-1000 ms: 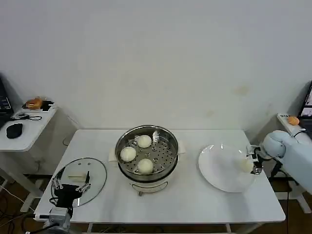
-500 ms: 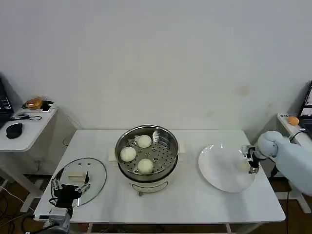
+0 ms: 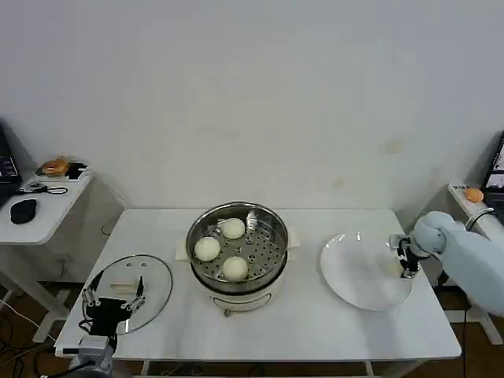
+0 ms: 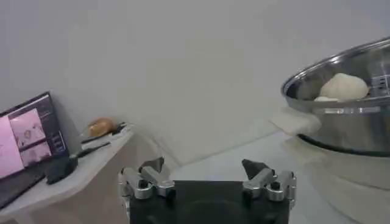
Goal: Take steamed baozi put them in steamer then cover it.
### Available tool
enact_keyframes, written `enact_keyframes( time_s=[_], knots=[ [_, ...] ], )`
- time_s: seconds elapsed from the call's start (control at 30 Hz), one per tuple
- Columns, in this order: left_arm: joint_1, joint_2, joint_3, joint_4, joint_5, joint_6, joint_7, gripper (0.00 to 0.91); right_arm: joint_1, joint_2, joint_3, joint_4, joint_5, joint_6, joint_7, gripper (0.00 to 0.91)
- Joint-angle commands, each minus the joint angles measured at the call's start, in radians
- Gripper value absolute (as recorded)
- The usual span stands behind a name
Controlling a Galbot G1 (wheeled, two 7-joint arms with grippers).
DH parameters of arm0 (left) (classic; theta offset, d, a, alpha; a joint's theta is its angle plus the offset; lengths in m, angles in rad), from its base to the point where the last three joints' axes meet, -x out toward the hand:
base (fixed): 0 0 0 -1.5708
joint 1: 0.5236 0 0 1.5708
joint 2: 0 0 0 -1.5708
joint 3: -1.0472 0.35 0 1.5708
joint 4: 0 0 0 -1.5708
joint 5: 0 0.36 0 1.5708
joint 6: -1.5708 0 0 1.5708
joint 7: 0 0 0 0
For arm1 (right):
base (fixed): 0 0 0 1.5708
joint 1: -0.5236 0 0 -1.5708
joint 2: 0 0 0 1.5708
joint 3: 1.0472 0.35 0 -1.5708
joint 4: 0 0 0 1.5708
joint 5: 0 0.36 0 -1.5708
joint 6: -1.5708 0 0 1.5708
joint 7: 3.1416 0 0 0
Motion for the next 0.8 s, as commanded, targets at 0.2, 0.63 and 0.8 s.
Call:
enact_keyframes(
  time_s=[0.2,0.63,0.8],
  knots=[
    [0.008,-0.001,-0.004,-0.013,0.0,0.0,0.0,0.907,0.021,-0.017,-0.016,0.034,0.019,-0.014,-0.008,0.605],
    [-0.01,0.002,0.003,-0.008,0.004,0.004,0.001,0.907,0.368,-0.079,-0.224,0.282,0.226,-0.085,-0.01,0.615],
    [-0.011,0.012,-0.005,-0.011,-0.001,0.005,0.002,0.907,0.511,-0.046,-0.344,0.368,0.358,-0.138,0.019,0.625]
  ],
)
